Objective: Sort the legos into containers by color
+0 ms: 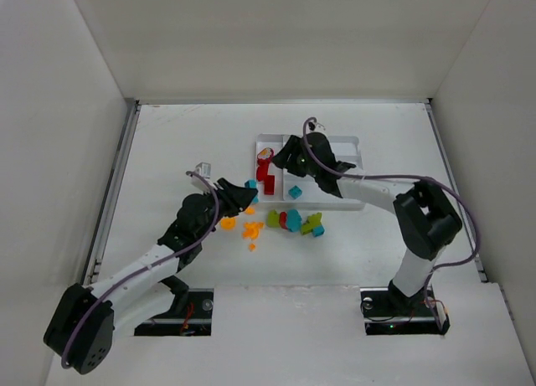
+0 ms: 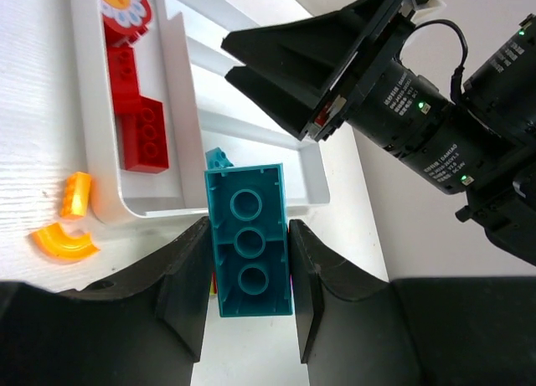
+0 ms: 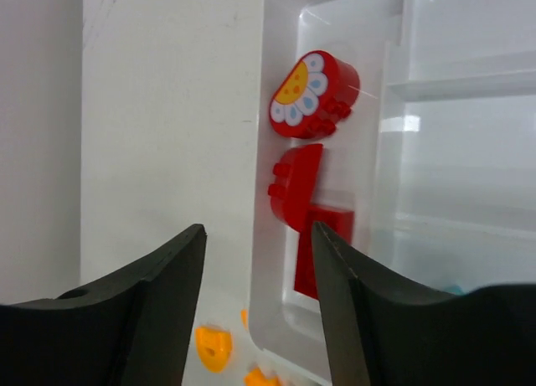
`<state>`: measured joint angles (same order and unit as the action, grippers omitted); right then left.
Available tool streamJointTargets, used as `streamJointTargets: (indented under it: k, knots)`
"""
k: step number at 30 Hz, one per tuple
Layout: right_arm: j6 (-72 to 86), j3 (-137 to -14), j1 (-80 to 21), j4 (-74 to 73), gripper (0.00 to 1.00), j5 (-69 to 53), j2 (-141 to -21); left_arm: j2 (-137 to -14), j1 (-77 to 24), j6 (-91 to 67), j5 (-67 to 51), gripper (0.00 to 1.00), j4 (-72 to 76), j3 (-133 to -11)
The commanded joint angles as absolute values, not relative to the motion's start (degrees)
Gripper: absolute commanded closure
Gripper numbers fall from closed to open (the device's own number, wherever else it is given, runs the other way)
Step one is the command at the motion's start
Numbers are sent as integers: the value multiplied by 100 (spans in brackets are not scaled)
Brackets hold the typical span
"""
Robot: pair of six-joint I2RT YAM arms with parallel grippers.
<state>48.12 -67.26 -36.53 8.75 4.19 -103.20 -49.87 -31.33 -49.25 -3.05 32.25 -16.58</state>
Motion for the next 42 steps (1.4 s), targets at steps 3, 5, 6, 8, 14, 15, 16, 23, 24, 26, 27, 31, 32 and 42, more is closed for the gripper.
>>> streamJointTargets:
  k: [3, 5, 6, 8, 14, 15, 16, 23, 24, 26, 27, 31, 32, 42]
  knots:
    - [4588, -5567, -3354, 1633, 56, 606, -8994, -5606, -3817, -4448, 43, 88, 3419, -2363]
    - [4553, -5082, -3178, 1731, 70, 676, -8528, -6018, -4160, -4246, 175, 88, 3419, -2653]
    - [4544, -4836, -3081, 1766, 74, 738, -8290, -6247, -4327, -4123, 219, 88, 3419, -2828]
    - [4500, -4379, -2906, 1784, 76, 887, -7825, -6765, -4635, -3895, 281, 88, 3410, -3189]
    - [4491, -3350, -2457, 1793, 65, 1063, -6830, -8250, -5207, -3551, -34, 87, 2849, -4489]
    - [4509, -3244, -2395, 1819, 64, 1063, -6742, -8401, -5199, -3542, -105, 87, 2761, -4630]
    - [4517, -3147, -2325, 1863, 63, 1055, -6672, -8576, -5207, -3542, -175, 87, 2673, -4788]
    - [4597, -2734, -2096, 2206, 60, 809, -6460, -9578, -5102, -3376, -61, 86, 2532, -5579]
    - [4605, -2707, -2079, 2197, 60, 782, -6408, -9737, -5067, -3332, -96, 86, 2453, -5712]
    - [4605, -2655, -2043, 2197, 59, 773, -6267, -9992, -5014, -3174, -184, 86, 2216, -5984]
    - [4605, -2619, -2026, 2197, 58, 791, -6197, -10106, -4997, -3060, -254, 85, 2076, -6116]
    - [4623, -2575, -1964, 2206, 58, 747, -6108, -10371, -4900, -2410, -509, 85, 1557, -6564]
    - [4623, -2584, -1973, 2206, 58, 730, -6108, -10406, -4891, -2243, -545, 85, 1460, -6661]
    - [4632, -2602, -1991, 2224, 58, 712, -6108, -10687, -4803, -819, -826, 81, 835, -7189]
